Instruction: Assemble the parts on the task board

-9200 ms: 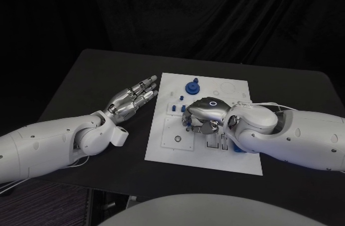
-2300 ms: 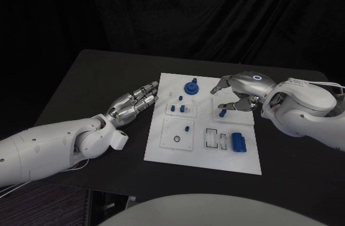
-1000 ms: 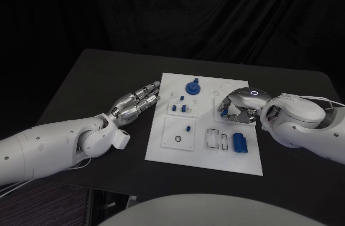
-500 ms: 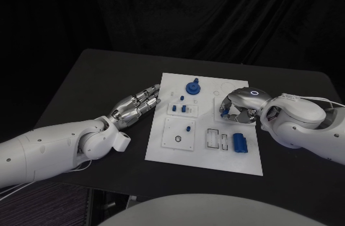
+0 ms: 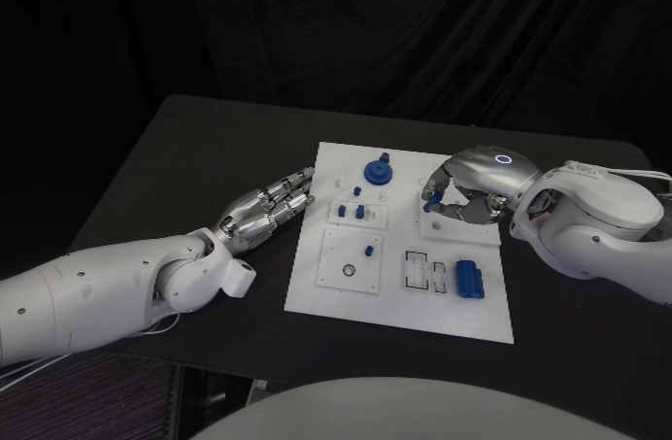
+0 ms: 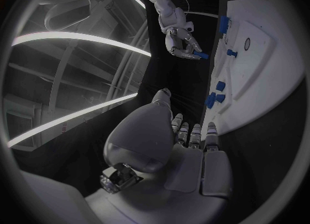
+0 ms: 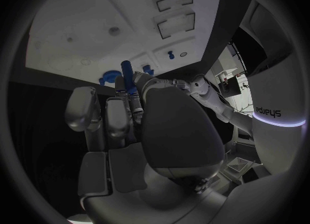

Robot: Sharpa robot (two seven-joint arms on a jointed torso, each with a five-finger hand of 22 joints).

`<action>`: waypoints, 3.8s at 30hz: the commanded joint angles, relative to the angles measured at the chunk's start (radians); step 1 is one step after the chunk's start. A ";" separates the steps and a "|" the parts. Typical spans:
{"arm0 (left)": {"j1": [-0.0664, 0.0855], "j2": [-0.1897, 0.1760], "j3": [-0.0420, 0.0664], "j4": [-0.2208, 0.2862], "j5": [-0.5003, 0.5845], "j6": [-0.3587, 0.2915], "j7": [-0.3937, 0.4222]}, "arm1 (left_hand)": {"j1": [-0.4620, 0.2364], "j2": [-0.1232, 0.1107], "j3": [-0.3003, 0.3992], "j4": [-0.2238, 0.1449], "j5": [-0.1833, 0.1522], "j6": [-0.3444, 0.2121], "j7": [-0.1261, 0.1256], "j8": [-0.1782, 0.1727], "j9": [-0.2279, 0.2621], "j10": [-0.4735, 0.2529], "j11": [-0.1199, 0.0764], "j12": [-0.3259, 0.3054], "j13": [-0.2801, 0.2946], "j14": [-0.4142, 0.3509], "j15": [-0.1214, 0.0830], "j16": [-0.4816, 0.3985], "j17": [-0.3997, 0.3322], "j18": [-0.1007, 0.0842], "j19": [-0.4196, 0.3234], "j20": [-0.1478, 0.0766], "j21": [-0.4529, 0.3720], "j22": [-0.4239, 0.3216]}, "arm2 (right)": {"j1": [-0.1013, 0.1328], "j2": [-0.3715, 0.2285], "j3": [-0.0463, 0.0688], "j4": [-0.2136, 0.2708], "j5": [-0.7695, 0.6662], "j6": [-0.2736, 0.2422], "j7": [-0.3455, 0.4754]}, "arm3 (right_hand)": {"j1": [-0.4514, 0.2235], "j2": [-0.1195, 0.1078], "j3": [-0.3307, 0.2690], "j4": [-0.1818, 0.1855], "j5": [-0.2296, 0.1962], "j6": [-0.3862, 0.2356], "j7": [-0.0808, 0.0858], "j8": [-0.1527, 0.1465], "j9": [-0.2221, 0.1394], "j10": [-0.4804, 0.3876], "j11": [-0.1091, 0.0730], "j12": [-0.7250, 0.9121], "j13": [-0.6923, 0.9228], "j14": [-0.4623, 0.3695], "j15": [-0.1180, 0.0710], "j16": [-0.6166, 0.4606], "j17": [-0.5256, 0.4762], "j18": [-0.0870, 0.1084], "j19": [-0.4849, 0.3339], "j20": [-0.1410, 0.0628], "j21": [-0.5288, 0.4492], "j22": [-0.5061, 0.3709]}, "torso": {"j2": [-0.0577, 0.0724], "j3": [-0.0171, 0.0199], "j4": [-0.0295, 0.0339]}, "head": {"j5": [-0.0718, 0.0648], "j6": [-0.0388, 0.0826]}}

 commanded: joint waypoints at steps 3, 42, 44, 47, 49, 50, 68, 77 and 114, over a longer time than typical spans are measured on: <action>-0.001 0.002 0.001 0.003 0.001 0.004 0.019 | 0.007 0.006 0.006 0.000 0.004 0.006 0.003 0.005 0.001 -0.005 0.003 -0.002 -0.002 0.003 0.002 -0.004 -0.001 0.001 0.000 0.003 -0.003 0.001 | 0.020 0.017 0.000 0.043 -0.012 -0.030 0.011 | 0.014 -0.004 0.001 -0.010 -0.002 0.004 -0.001 0.005 0.003 0.016 -0.011 -0.006 0.002 0.000 -0.001 -0.002 0.007 -0.004 0.000 -0.002 0.004 0.144 | -0.003 -0.0021 0.0004 | 0.006 0.000; -0.001 0.022 0.001 -0.008 0.001 0.017 0.019 | 0.009 0.007 0.008 -0.003 0.006 0.002 0.005 0.005 0.000 -0.006 0.006 -0.002 -0.002 0.003 0.003 -0.004 -0.001 0.001 0.000 0.005 -0.003 0.001 | -0.126 0.325 0.000 -0.053 -0.188 0.127 0.107 | 0.022 -0.023 0.013 -0.037 -0.015 -0.026 0.011 -0.020 0.009 0.008 0.001 -0.041 0.001 -0.019 0.007 -0.028 -0.033 0.003 -0.022 0.002 -0.037 0.134 | 0.005 0.0015 0.0044 | 0.041 0.000; -0.001 0.021 0.001 -0.007 0.001 0.017 0.019 | 0.009 0.007 0.008 -0.003 0.006 0.002 0.005 0.005 0.000 -0.006 0.006 -0.002 -0.002 0.003 0.003 -0.004 -0.001 0.001 0.000 0.005 -0.003 0.001 | -0.128 0.322 0.000 -0.054 -0.190 0.127 0.106 | 0.022 -0.023 0.014 -0.037 -0.015 -0.026 0.011 -0.020 0.009 0.008 0.001 -0.041 0.001 -0.019 0.007 -0.028 -0.033 0.003 -0.022 0.002 -0.038 0.134 | 0.005 0.0012 0.0032 | 0.043 0.000; -0.001 0.021 0.001 -0.005 0.001 0.018 0.018 | 0.009 0.007 0.009 -0.003 0.006 0.002 0.005 0.005 0.000 -0.006 0.006 -0.003 -0.002 0.003 0.004 -0.004 -0.001 0.001 0.000 0.005 -0.003 0.001 | -0.130 0.319 0.000 -0.057 -0.192 0.129 0.104 | 0.022 -0.024 0.014 -0.038 -0.015 -0.026 0.011 -0.020 0.010 0.008 0.001 -0.041 0.001 -0.020 0.007 -0.029 -0.034 0.003 -0.023 0.002 -0.040 0.134 | 0.004 0.0010 0.0022 | 0.043 0.000; -0.001 0.021 0.001 -0.005 0.001 0.019 0.017 | 0.009 0.009 0.010 -0.003 0.006 0.000 0.005 0.004 0.000 -0.006 0.006 -0.003 -0.002 0.003 0.004 -0.004 -0.001 0.001 0.000 0.006 -0.003 0.001 | -0.131 0.318 0.000 -0.058 -0.193 0.131 0.103 | 0.022 -0.024 0.014 -0.038 -0.015 -0.026 0.011 -0.020 0.010 0.008 0.001 -0.041 0.001 -0.020 0.007 -0.029 -0.034 0.003 -0.023 0.002 -0.040 0.134 | 0.005 0.0011 0.0006 | 0.043 0.000; -0.001 0.022 0.001 -0.005 0.001 0.019 0.017 | 0.009 0.009 0.010 -0.003 0.006 0.000 0.005 0.004 0.000 -0.006 0.006 -0.003 -0.002 0.003 0.004 -0.004 -0.001 0.001 0.000 0.006 -0.003 0.001 | -0.131 0.317 0.000 -0.058 -0.193 0.131 0.103 | 0.022 -0.024 0.014 -0.038 -0.015 -0.026 0.011 -0.020 0.010 0.008 0.001 -0.041 0.001 -0.020 0.007 -0.029 -0.035 0.003 -0.023 0.002 -0.040 0.133 | 0.004 0.0015 0.0002 | 0.044 0.000; -0.002 0.027 0.001 -0.012 0.001 0.026 0.012 | 0.010 0.010 0.011 -0.004 0.006 -0.001 0.005 0.004 0.000 -0.006 0.007 -0.003 -0.002 0.003 0.005 -0.004 -0.001 0.001 0.000 0.006 -0.003 0.001 | -0.134 0.296 0.000 -0.051 -0.194 0.134 0.102 | 0.023 -0.024 0.016 -0.041 -0.011 -0.025 0.012 -0.021 0.011 0.010 0.001 -0.044 0.002 -0.023 0.008 -0.032 -0.037 0.004 -0.025 0.003 -0.042 0.133 | 0.005 0.0026 0.0002 | 0.042 0.000; -0.003 0.030 0.001 -0.017 0.001 0.029 0.008 | 0.010 0.011 0.011 -0.004 0.006 -0.002 0.005 0.004 0.000 -0.006 0.007 -0.003 -0.002 0.003 0.007 -0.004 -0.001 0.001 0.000 0.007 -0.003 0.001 | -0.134 0.293 0.000 -0.045 -0.194 0.133 0.102 | 0.023 -0.024 0.016 -0.041 -0.010 -0.025 0.012 -0.021 0.011 0.010 0.001 -0.044 0.002 -0.025 0.008 -0.033 -0.040 0.004 -0.026 0.003 -0.044 0.133 | 0.003 0.0029 0.0012 | 0.043 0.000; -0.005 0.035 0.001 -0.026 0.001 0.037 -0.007 | 0.008 0.013 0.013 -0.004 0.005 -0.005 0.006 0.003 0.000 -0.007 0.007 -0.003 -0.002 0.003 0.010 -0.004 -0.001 0.000 0.000 0.010 -0.003 0.001 | -0.135 0.301 0.000 -0.048 -0.194 0.152 0.096 | 0.003 -0.033 0.023 -0.042 -0.021 -0.072 0.016 -0.054 0.010 -0.017 0.012 -0.072 0.004 -0.052 0.018 -0.055 -0.073 0.012 -0.058 0.012 -0.093 0.121 | 0.003 0.0022 0.0018 | 0.048 0.000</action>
